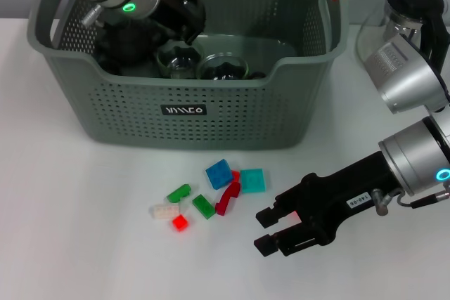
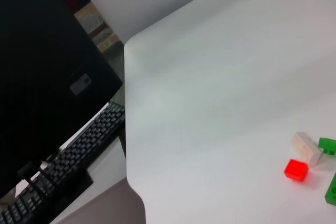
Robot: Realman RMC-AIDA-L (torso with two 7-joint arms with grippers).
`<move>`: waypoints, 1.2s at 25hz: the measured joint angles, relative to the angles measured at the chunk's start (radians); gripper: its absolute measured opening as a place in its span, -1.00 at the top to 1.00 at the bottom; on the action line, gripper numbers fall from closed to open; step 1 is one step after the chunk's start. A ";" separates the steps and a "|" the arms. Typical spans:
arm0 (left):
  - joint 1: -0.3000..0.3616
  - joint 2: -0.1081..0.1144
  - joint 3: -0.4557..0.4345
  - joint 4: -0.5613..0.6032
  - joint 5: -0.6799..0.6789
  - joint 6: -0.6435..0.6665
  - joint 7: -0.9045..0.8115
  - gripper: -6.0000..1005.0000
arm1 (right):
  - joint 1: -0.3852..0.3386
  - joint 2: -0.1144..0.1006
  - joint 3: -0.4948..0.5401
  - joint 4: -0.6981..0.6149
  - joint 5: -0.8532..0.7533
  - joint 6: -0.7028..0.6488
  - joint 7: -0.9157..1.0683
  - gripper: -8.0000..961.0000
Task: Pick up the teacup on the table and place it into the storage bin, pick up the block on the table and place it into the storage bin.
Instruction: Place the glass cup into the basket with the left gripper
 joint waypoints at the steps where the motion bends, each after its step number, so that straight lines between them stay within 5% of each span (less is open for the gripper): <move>1: 0.002 -0.003 0.001 0.004 0.004 -0.003 -0.001 0.84 | 0.000 0.000 0.000 0.000 0.000 0.000 0.000 -0.16; 12: 0.006 -0.008 0.002 0.014 0.007 0.003 0.001 0.70 | 0.002 0.001 0.003 0.000 -0.013 0.000 0.000 -0.16; 20: 0.014 -0.007 0.002 0.032 0.008 0.015 0.000 0.08 | 0.002 0.002 0.001 0.000 -0.014 0.000 0.001 -0.16; 28: 0.085 -0.002 -0.009 0.250 0.010 0.143 -0.036 -0.57 | 0.003 -0.001 0.003 0.000 -0.013 0.000 0.000 -0.16; 30: 0.099 -0.001 -0.013 0.295 0.010 0.177 -0.046 -0.59 | 0.004 -0.001 0.003 0.000 -0.013 0.000 0.000 -0.16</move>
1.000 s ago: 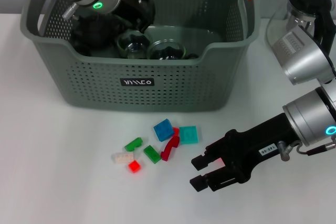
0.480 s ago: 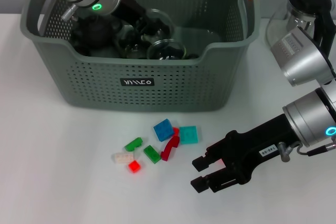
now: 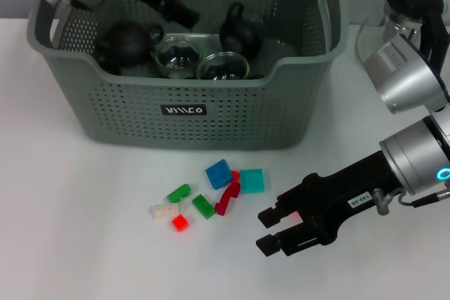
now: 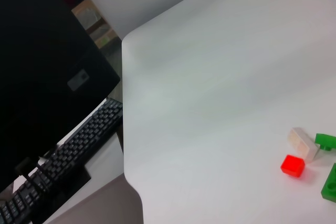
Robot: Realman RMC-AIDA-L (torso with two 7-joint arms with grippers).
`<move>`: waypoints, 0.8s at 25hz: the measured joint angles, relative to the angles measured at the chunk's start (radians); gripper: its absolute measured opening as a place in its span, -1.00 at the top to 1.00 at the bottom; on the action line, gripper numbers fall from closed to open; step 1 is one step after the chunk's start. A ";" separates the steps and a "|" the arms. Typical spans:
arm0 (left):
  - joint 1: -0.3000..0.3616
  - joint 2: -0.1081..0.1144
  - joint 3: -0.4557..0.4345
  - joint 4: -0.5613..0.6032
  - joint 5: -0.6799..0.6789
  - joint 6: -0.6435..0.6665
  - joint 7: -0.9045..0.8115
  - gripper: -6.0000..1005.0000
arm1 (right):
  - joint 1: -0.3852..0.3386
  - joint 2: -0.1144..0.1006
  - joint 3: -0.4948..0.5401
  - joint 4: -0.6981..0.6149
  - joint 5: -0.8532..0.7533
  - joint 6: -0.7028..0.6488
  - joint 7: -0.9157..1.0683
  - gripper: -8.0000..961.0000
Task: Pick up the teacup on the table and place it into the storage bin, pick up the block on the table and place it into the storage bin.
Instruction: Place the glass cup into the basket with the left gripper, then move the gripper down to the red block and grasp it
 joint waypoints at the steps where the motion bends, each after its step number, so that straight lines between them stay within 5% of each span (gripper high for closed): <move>1: 0.009 0.000 -0.007 0.025 -0.001 0.017 -0.002 -0.59 | 0.000 0.000 0.000 0.000 0.000 0.000 0.000 -0.16; 5: 0.035 -0.005 -0.045 0.100 -0.028 0.081 0.001 -0.62 | 0.001 -0.002 0.004 -0.001 0.000 0.000 0.000 -0.16; 11: 0.101 -0.001 -0.218 0.236 -0.367 0.396 0.131 -0.65 | 0.001 -0.005 0.005 -0.001 0.000 0.000 0.000 -0.16; 20: 0.219 -0.003 -0.325 0.245 -0.734 0.753 0.387 -0.65 | 0.001 -0.010 0.006 -0.009 0.000 -0.001 0.001 -0.16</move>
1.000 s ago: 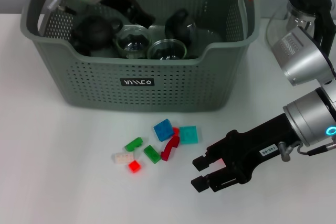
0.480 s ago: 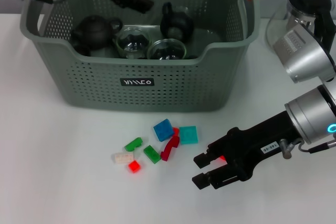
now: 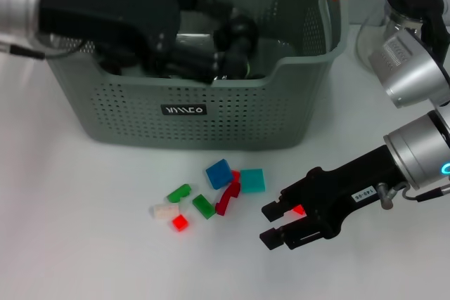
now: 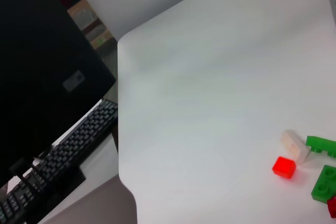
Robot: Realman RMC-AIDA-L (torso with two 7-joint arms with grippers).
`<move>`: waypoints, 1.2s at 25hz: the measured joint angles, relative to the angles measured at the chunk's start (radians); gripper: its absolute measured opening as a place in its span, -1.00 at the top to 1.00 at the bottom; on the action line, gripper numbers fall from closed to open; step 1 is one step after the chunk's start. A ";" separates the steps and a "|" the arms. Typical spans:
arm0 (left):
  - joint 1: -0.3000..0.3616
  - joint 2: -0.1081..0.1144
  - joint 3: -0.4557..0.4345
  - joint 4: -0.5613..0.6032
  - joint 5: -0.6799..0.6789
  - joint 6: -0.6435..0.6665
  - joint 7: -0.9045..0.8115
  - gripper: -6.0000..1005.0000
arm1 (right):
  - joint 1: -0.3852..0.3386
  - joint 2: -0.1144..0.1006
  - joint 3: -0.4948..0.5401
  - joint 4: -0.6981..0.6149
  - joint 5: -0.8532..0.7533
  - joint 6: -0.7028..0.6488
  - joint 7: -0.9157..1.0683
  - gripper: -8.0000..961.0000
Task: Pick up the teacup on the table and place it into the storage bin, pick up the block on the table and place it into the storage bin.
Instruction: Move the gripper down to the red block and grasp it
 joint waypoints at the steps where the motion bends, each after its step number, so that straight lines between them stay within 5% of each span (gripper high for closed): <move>1: 0.016 -0.003 -0.006 -0.001 -0.022 0.022 0.026 -0.65 | 0.000 -0.001 0.000 -0.002 0.000 0.000 0.001 -0.16; 11: 0.173 -0.050 -0.002 -0.032 -0.082 0.082 0.193 -0.65 | 0.014 -0.038 0.000 -0.005 -0.001 -0.008 0.007 -0.16; 17: 0.215 -0.062 -0.023 -0.175 -0.050 0.077 0.346 -0.65 | 0.055 -0.060 0.001 -0.006 -0.049 -0.018 0.012 -0.16; 25: 0.267 -0.084 -0.047 -0.305 0.072 -0.005 0.514 -0.65 | 0.134 -0.047 -0.001 -0.019 -0.208 -0.008 0.054 -0.16; 30: 0.275 -0.079 -0.097 -0.418 0.142 -0.080 0.579 -0.64 | 0.161 -0.018 -0.006 -0.069 -0.319 -0.001 0.108 -0.16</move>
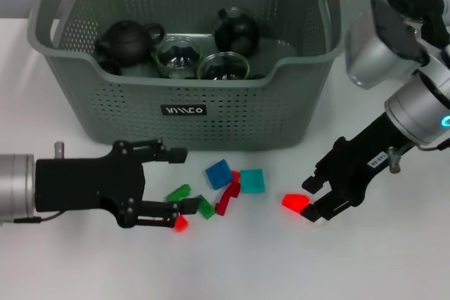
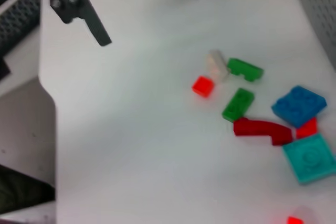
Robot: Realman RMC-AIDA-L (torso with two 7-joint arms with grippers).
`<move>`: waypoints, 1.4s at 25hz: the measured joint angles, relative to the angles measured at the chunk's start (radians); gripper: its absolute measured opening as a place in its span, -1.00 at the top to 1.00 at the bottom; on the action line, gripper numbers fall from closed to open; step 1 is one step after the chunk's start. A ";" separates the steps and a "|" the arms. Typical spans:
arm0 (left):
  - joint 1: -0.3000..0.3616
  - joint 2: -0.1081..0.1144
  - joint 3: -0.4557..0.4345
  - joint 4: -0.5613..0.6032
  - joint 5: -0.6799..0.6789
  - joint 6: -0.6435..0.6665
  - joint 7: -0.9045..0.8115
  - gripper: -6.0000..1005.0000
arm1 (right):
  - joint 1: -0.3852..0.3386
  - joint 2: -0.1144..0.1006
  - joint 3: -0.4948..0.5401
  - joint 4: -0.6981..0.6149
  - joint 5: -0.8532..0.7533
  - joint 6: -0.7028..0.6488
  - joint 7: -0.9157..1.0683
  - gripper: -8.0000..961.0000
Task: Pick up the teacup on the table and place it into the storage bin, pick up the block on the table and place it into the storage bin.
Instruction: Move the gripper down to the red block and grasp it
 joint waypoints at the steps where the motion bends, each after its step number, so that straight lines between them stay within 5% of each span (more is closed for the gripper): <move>1: 0.001 0.000 -0.007 -0.018 0.010 -0.018 0.015 -0.64 | 0.004 0.008 -0.001 -0.015 -0.023 0.000 0.014 -0.16; 4: 0.004 0.000 -0.020 -0.075 0.019 -0.072 0.056 -0.64 | 0.020 0.045 -0.005 -0.080 -0.126 -0.005 0.074 -0.16; 8: -0.002 0.003 -0.044 -0.101 0.030 -0.083 0.058 -0.64 | 0.038 0.058 -0.034 -0.096 -0.169 -0.009 0.120 -0.16; 27: 0.002 0.002 -0.092 -0.105 0.030 -0.085 0.039 -0.64 | 0.072 0.064 -0.203 -0.129 -0.167 0.034 0.239 -0.19; 35: 0.004 0.003 -0.096 -0.106 0.029 -0.085 0.031 -0.63 | 0.085 0.066 -0.259 -0.130 -0.173 0.043 0.279 -0.70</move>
